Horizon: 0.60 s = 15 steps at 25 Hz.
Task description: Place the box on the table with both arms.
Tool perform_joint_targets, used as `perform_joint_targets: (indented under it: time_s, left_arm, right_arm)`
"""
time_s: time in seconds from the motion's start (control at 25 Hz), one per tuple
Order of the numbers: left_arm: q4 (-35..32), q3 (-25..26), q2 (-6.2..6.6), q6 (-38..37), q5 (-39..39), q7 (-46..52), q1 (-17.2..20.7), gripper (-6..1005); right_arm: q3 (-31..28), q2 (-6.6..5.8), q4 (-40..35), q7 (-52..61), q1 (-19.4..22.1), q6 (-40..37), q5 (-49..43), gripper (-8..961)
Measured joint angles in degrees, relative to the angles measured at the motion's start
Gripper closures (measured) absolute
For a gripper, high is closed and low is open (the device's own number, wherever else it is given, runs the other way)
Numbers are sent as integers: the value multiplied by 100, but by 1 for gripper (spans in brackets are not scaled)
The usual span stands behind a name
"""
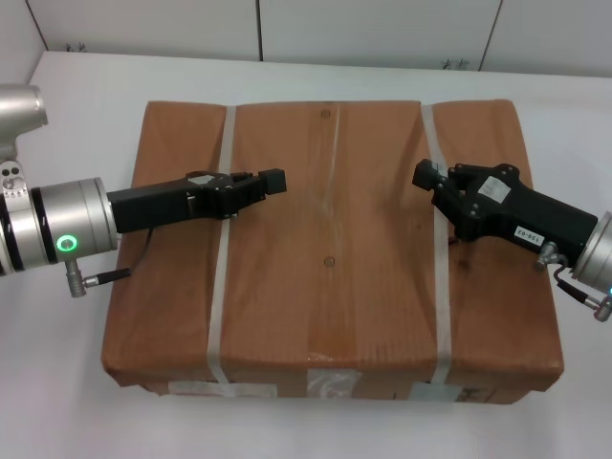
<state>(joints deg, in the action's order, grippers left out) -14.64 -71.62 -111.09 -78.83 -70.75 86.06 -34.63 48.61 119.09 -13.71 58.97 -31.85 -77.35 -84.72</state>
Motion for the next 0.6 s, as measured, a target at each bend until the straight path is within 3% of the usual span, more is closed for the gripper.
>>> perform_joint_targets:
  time_s: [0.6]
  left_arm:
    - [-4,53,0,0,0,-19,0,936]
  right_arm:
    - [-19,0,4,0,3,1,1,901]
